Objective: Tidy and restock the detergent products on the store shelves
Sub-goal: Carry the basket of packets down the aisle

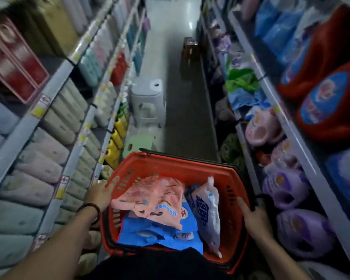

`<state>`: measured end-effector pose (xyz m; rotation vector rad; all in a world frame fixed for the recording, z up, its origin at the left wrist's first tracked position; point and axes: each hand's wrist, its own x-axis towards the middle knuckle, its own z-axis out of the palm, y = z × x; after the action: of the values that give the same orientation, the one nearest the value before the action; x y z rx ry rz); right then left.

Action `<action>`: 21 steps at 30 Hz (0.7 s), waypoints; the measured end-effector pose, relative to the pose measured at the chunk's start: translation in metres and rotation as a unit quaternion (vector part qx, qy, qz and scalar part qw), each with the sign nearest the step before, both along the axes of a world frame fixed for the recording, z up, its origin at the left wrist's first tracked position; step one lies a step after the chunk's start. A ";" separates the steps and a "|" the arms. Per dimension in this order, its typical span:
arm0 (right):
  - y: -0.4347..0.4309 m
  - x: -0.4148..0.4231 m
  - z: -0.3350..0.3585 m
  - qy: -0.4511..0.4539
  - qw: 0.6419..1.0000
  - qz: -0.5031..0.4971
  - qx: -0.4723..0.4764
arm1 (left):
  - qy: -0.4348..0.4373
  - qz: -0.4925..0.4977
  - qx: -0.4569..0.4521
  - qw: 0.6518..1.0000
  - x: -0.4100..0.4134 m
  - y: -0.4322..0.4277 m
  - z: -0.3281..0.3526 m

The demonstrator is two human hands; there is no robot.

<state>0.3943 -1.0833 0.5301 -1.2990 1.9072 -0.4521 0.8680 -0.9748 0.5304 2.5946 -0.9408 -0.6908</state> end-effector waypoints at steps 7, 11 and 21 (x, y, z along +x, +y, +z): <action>-0.132 0.079 -0.025 0.018 0.997 -0.005 0.076 | 0.016 0.020 0.004 1.000 0.075 -0.113 -0.010; -0.199 0.125 -0.006 0.021 0.997 -0.043 0.052 | 0.048 -0.011 -0.013 0.999 0.128 -0.201 0.002; -0.378 0.182 0.009 0.031 0.998 -0.042 0.027 | 0.096 -0.020 0.016 0.995 0.186 -0.382 -0.012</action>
<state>0.5765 -1.4614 0.5386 -1.2140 2.0181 -0.4047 1.0541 -1.3571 0.5184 2.4865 -0.9294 -0.9542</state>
